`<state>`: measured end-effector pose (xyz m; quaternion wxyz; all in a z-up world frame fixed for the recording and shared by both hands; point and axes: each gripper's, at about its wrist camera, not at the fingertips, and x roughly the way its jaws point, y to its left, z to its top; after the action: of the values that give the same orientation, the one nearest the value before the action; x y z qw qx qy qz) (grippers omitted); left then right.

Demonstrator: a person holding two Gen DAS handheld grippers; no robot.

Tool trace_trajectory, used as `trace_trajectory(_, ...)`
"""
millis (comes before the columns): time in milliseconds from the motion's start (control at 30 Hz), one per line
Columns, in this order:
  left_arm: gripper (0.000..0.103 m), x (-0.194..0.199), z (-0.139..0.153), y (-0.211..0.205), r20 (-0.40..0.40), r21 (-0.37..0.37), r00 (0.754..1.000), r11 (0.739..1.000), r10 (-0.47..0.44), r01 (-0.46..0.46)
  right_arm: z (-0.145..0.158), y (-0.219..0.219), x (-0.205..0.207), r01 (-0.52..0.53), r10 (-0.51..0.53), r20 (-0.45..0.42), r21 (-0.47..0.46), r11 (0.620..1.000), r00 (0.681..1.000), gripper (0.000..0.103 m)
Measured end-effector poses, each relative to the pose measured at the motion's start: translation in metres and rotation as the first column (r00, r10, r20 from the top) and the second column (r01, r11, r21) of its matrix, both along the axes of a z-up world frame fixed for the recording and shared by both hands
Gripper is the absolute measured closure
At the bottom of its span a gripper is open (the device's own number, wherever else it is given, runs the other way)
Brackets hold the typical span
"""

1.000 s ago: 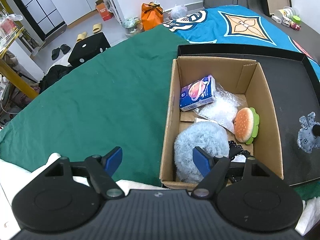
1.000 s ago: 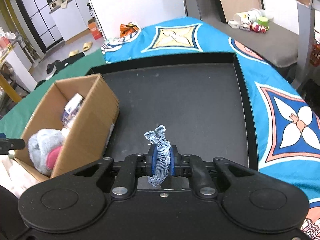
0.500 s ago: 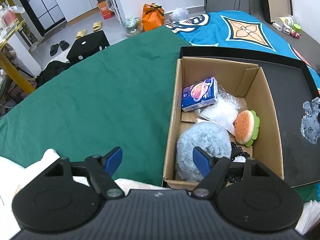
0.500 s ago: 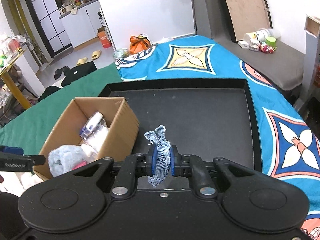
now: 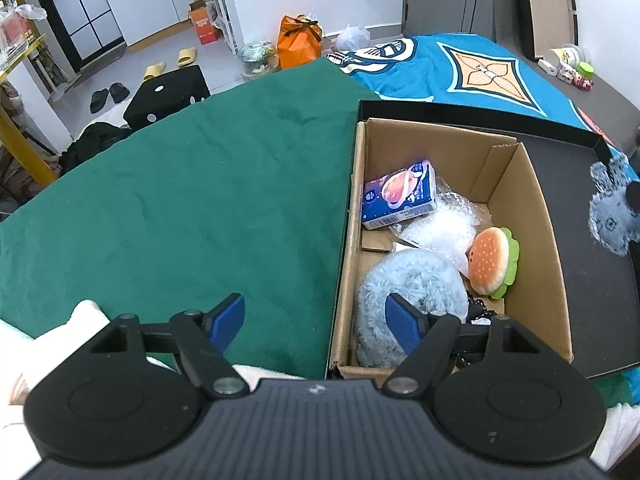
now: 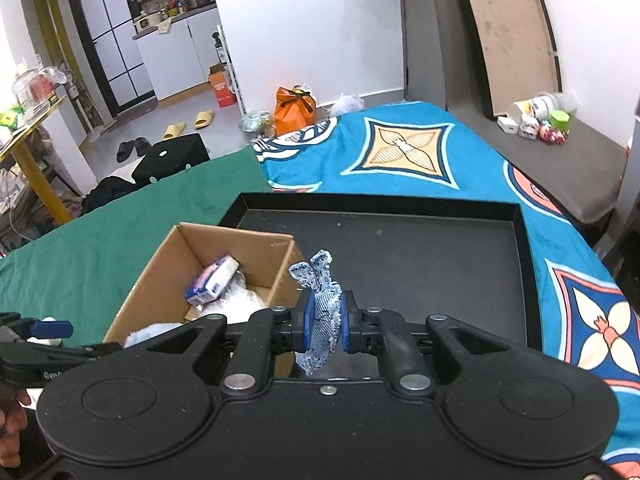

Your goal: Organize soft objects

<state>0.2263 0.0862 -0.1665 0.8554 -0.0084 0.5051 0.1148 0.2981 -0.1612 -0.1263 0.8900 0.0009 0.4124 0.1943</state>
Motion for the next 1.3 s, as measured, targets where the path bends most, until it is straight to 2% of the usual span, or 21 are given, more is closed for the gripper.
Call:
trace_trajectory(233, 0.035, -0.001, -0.008, 0.005, 0.011, -0.036, 1.000, 0.999, -0.007, 0.007, 0.004, 0.025, 0.003, -0.043, 0.044, 0.029, -0.038, 0.998, 0.999, 0.089)
trace_trajectory(333, 0.048, 0.000, -0.012, 0.007, 0.003, -0.058, 1.000, 0.998, -0.009, 0.009, 0.006, 0.037, 0.005, -0.070, 0.072, 0.046, -0.060, 0.996, 0.996, 0.089)
trace_trajectory(400, 0.062, 0.001, -0.014, 0.009, -0.003, -0.067, 1.000, 0.998, -0.003, 0.003, 0.007, 0.044, 0.005, -0.087, 0.091, 0.059, -0.075, 0.993, 0.994, 0.089)
trace_trajectory(500, 0.074, 0.002, -0.018, 0.011, -0.012, -0.088, 1.000, 0.996, -0.002, 0.000, 0.008, 0.056, 0.007, -0.113, 0.121, 0.079, -0.099, 0.989, 0.990, 0.089)
trace_trajectory(700, 0.086, 0.002, -0.021, 0.012, -0.014, -0.130, 1.000, 0.991, -0.019, 0.017, 0.010, 0.076, 0.013, -0.147, 0.162, 0.113, -0.136, 0.980, 0.980, 0.089)
trace_trajectory(867, 0.088, 0.001, -0.022, 0.016, -0.009, -0.164, 1.000, 0.986, -0.018, 0.016, 0.012, 0.086, 0.018, -0.161, 0.185, 0.148, -0.160, 0.974, 0.972, 0.086)
trace_trajectory(900, 0.088, 0.001, -0.022, 0.017, -0.008, -0.171, 1.000, 0.985, -0.016, 0.015, 0.012, 0.088, 0.019, -0.164, 0.190, 0.154, -0.164, 0.973, 0.970, 0.083)
trace_trajectory(967, 0.088, 0.001, -0.023, 0.019, -0.007, -0.180, 1.000, 0.984, -0.016, 0.014, 0.009, 0.090, 0.019, -0.175, 0.205, 0.162, -0.186, 0.967, 0.965, 0.071)
trace_trajectory(1000, 0.088, 0.002, -0.023, 0.019, -0.006, -0.183, 1.000, 0.983, -0.016, 0.015, 0.007, 0.090, 0.019, -0.175, 0.208, 0.162, -0.194, 0.965, 0.965, 0.061)
trace_trajectory(1033, 0.088, 0.002, -0.023, 0.019, -0.006, -0.185, 1.000, 0.983, -0.017, 0.015, 0.006, 0.089, 0.018, -0.170, 0.203, 0.162, -0.196, 0.966, 0.966, 0.057)
trace_trajectory(1300, 0.088, 0.002, -0.024, 0.021, -0.006, -0.190, 1.000, 0.982, -0.017, 0.015, -0.002, 0.065, 0.009, -0.120, 0.141, 0.108, -0.180, 0.976, 0.984, 0.054)
